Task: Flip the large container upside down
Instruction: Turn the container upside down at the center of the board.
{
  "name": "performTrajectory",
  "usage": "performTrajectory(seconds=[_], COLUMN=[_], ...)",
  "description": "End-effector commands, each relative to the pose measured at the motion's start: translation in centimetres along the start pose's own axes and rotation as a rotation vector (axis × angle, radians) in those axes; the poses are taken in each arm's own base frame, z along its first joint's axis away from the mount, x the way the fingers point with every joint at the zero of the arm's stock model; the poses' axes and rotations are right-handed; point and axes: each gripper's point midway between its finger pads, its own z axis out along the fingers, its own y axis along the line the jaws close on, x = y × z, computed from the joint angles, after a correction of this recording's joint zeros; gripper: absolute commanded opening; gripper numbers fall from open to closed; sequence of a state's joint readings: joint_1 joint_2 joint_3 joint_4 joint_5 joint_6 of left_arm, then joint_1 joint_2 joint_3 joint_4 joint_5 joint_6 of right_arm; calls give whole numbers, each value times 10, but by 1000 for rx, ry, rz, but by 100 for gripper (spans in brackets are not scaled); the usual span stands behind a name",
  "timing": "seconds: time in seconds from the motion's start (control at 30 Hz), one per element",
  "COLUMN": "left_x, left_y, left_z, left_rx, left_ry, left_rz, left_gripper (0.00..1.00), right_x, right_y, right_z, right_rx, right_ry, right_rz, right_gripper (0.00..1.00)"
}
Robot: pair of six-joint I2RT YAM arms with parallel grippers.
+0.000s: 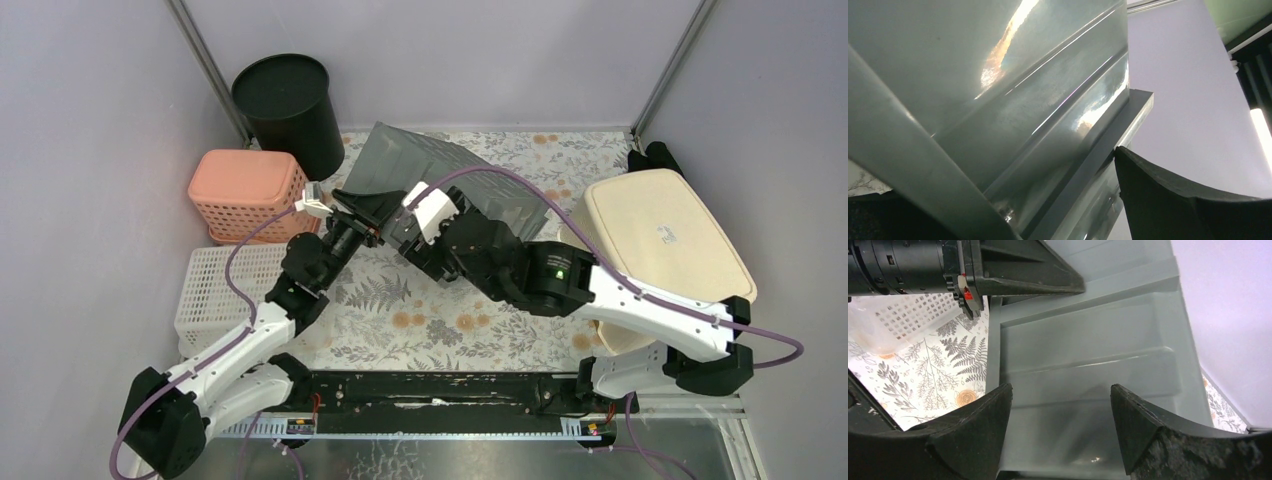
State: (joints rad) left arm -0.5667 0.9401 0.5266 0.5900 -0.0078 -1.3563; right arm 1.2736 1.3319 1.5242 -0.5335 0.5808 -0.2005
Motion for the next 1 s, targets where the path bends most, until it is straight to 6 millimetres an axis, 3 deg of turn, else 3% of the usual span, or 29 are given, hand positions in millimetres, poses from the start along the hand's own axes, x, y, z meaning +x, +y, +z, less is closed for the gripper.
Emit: performTrajectory(seconds=[0.0,0.23,0.67,0.97], left_x=[-4,-1,9,5], left_y=[1,17,44,55], left_z=[-2,-10,-2,-29], left_rx=[-55,-122,-166,-198], left_ry=[-2,9,41,10], left_rz=[29,32,24,1], left_gripper=[90,90,90,89], right_x=[-29,-32,-22,-15], right_y=[-16,-20,-28,-33], right_z=[-26,-37,-49,-57], right_rx=[-10,-27,-9,-2], right_ry=[-97,-119,-103,-96], right_rz=[130,187,229,267], right_gripper=[79,80,82,83])
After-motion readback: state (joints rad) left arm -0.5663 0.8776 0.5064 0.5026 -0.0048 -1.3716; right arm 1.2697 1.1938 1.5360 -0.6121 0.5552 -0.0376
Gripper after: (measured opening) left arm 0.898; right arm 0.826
